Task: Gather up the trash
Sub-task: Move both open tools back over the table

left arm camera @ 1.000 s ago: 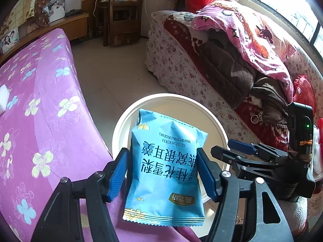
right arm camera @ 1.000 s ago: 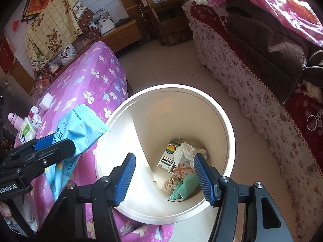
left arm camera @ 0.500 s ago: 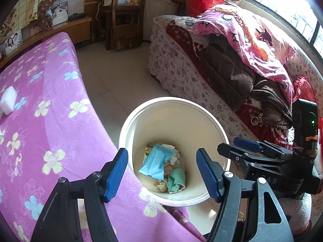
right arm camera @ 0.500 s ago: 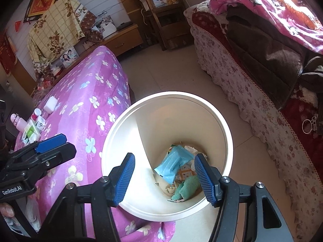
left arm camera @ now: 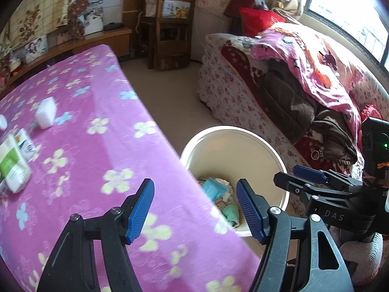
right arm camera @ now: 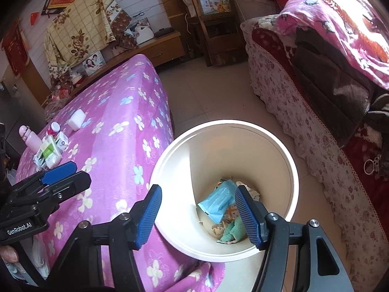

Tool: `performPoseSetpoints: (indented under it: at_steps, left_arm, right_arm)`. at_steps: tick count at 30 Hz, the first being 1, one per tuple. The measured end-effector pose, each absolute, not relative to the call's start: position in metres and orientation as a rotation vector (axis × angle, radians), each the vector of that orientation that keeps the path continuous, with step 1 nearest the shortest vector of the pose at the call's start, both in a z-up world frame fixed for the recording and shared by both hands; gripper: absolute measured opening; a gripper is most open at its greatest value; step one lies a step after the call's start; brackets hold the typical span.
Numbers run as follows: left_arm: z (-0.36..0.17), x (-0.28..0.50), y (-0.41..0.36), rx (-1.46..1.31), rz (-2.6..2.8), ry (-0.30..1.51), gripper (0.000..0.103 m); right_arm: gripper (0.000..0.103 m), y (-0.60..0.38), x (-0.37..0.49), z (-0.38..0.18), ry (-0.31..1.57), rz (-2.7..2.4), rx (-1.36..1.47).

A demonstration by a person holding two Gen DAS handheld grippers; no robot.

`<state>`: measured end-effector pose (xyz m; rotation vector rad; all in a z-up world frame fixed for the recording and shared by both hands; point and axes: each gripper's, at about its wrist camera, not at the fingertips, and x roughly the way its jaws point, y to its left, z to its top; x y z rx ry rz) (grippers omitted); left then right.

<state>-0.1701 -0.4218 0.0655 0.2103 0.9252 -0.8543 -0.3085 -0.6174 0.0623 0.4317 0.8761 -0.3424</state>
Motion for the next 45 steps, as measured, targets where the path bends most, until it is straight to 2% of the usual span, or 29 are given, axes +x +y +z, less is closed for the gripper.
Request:
performPoseSetpoints:
  at_steps: [9,12,22,36,45]
  left_arm:
    - [0.079,-0.157,-0.36,0.157,-0.771,0.89,0.071]
    - [0.082,-0.155,-0.341,0.149,-0.746,0.881,0.071]
    - [0.086,-0.141,-0.264,0.11,-0.642,0.857,0.071]
    - [0.067,-0.078,-0.124,0.014,-0.398,0.896,0.071]
    - [0.06,-0.028,-0.084,-0.063,-0.329,0.882,0.071]
  right_arm:
    - [0.067,-0.57,-0.286,0.082,0.859,-0.309,0.364]
    - [0.071,-0.552,-0.279,0.087,0.857,-0.301,0.347]
    - [0.071,-0.487,-0.248,0.1,0.843,-0.214,0.289]
    - [0.071,-0.393,-0.174,0.078,0.913,-0.002,0.232]
    - [0.071,-0.348,-0.11,0.073,0.889,0.138,0.217]
